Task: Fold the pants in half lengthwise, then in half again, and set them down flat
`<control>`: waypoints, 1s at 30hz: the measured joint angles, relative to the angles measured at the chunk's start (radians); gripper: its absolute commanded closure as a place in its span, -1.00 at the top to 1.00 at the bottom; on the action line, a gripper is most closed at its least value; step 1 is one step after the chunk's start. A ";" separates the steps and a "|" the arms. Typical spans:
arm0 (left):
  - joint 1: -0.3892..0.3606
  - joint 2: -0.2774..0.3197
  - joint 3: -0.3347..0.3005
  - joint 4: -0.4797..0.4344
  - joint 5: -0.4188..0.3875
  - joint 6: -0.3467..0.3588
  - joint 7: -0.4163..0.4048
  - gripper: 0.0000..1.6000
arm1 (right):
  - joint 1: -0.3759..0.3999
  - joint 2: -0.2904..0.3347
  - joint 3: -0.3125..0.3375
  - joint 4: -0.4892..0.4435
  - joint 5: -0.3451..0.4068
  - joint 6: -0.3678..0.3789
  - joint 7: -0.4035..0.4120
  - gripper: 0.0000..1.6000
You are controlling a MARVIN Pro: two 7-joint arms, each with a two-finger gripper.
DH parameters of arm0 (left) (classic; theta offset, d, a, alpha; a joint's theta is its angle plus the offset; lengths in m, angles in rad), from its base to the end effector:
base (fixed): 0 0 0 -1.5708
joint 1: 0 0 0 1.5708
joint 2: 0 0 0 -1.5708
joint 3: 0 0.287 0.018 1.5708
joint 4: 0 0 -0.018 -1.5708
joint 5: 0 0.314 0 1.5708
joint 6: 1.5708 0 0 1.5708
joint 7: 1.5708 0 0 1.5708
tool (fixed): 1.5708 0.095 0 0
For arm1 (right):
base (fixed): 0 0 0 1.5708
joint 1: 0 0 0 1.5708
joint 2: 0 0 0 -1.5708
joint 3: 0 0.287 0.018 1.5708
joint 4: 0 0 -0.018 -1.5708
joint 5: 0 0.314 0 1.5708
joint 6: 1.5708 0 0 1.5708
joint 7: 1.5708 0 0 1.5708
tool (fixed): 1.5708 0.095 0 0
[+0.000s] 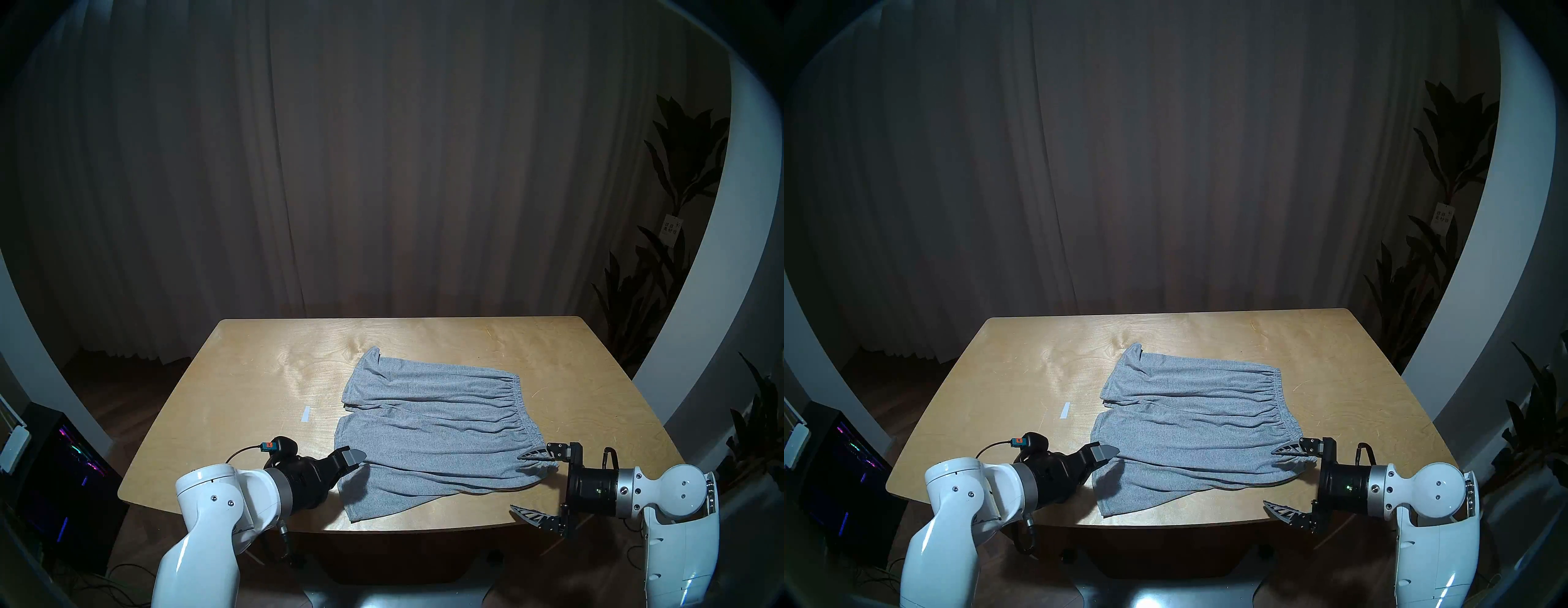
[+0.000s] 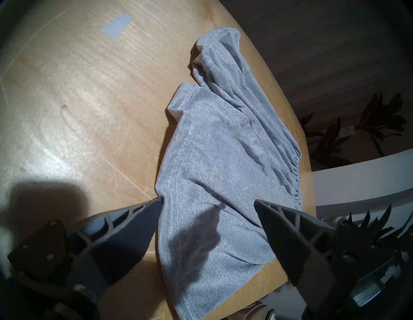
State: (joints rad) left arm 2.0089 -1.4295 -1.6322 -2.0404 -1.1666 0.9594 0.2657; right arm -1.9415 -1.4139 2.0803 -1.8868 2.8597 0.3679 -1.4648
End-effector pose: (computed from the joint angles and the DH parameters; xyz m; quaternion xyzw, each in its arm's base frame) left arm 0.2645 -0.0097 -0.3306 0.8844 0.1692 0.2554 0.3522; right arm 0.2410 -0.1190 -0.3182 -0.5912 0.6393 0.1236 0.4759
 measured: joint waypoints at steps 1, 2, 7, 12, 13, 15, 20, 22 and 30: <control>-0.002 0.008 0.001 0.002 -0.007 0.000 0.000 1.00 | 0.007 0.004 0.009 -0.003 0.002 -0.005 -0.005 1.00; -0.003 0.012 0.001 0.003 -0.012 0.000 0.000 1.00 | 0.012 0.007 0.017 -0.008 0.003 -0.008 -0.008 1.00; -0.003 0.026 0.001 0.005 -0.036 0.000 0.000 1.00 | 0.037 0.030 0.067 -0.057 0.006 -0.002 -0.013 1.00; -0.002 0.035 -0.005 0.010 -0.059 0.000 -0.001 1.00 | 0.055 0.068 0.088 -0.124 0.008 0.064 0.047 1.00; -0.002 0.037 -0.007 0.012 -0.064 0.000 -0.001 1.00 | 0.055 0.076 0.088 -0.139 0.008 0.082 0.066 1.00; -0.002 0.040 -0.010 0.015 -0.071 0.000 -0.002 1.00 | 0.049 0.093 0.081 -0.161 0.009 0.110 0.095 1.00; -0.002 0.053 -0.016 0.021 -0.087 0.001 -0.004 1.00 | -0.001 0.131 0.052 -0.193 0.011 0.199 0.185 1.00; -0.001 0.058 -0.018 0.021 -0.090 0.001 -0.005 1.00 | -0.024 0.140 0.048 -0.194 0.010 0.230 0.217 1.00; 0.000 0.078 -0.022 0.024 -0.104 0.001 -0.008 1.00 | -0.132 0.160 0.056 -0.190 -0.111 0.382 0.374 1.00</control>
State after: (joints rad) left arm 2.0092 -1.3520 -1.6539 -2.0167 -1.2703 0.9601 0.2577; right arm -2.0740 -1.2535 2.1360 -2.0770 2.7489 0.7502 -1.0913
